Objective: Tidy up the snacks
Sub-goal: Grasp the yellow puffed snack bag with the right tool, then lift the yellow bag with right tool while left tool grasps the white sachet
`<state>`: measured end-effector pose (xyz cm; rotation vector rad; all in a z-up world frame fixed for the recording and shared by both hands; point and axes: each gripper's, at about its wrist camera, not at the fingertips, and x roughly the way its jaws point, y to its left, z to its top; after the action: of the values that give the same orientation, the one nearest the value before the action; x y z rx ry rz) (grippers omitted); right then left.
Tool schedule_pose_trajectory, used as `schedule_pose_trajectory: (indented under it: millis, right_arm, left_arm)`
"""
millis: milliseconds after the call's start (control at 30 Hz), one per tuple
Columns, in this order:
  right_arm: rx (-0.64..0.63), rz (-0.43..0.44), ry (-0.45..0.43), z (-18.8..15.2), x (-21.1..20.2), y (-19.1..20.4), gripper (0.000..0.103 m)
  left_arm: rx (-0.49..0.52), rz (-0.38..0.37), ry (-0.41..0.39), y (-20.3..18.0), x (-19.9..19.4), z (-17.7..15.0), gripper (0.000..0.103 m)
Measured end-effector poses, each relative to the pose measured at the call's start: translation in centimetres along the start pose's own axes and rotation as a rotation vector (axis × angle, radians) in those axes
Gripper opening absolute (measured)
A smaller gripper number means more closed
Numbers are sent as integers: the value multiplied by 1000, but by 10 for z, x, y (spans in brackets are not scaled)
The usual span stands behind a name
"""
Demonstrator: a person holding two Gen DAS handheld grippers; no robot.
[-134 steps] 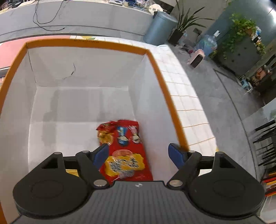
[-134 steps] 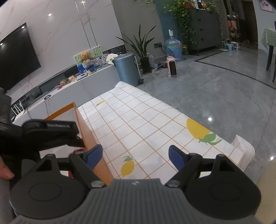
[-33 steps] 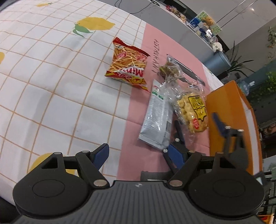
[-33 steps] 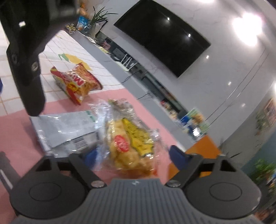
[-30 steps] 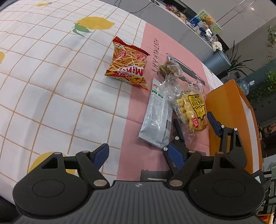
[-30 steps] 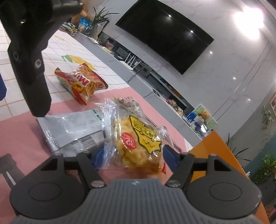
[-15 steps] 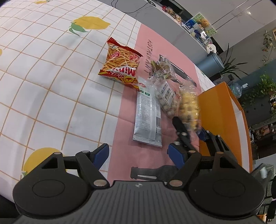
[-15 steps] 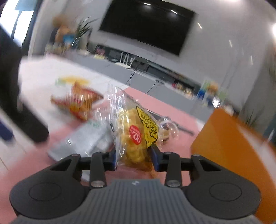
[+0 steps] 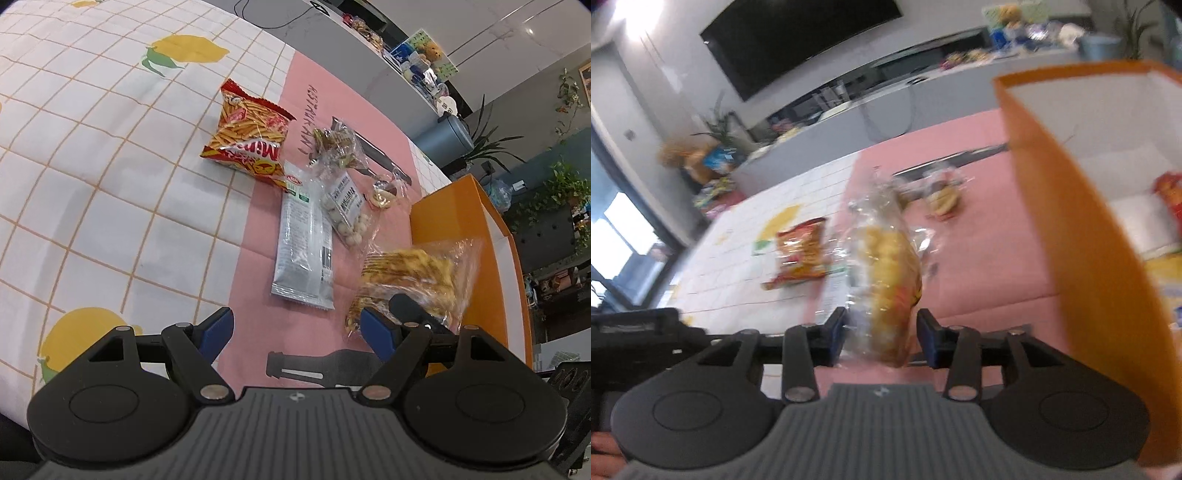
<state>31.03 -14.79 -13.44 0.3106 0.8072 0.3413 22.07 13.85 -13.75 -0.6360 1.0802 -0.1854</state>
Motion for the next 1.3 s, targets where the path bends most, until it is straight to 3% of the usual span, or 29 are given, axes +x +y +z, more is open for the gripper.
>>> schedule_pose_trajectory:
  millis: [267, 333, 467, 567, 667, 833, 1100, 1300]
  right_arm:
    - [24, 9, -27, -5, 7, -1, 44]
    - [91, 4, -56, -4, 10, -9, 58]
    - [142, -12, -82, -3, 22, -14, 61]
    - [202, -12, -102, -4, 28, -21, 56]
    - [275, -48, -126, -7, 33, -31, 48]
    - [223, -88, -195, -10, 33, -24, 32]
    - [110, -114, -249, -7, 14, -15, 28]
    - [23, -128, -277, -2, -2, -6, 28]
  left_arm:
    - [-30, 25, 6, 5, 2, -2, 91]
    - [-49, 25, -8, 7, 0, -2, 91]
    - [-110, -14, -41, 14, -9, 1, 91]
    - [-129, -37, -25, 19, -8, 4, 91]
    - [-59, 16, -45, 8, -9, 2, 91]
    - [-42, 35, -80, 4, -12, 0, 91]
    - [3, 49, -71, -5, -6, -2, 91]
    - [174, 55, -56, -34, 4, -9, 91]
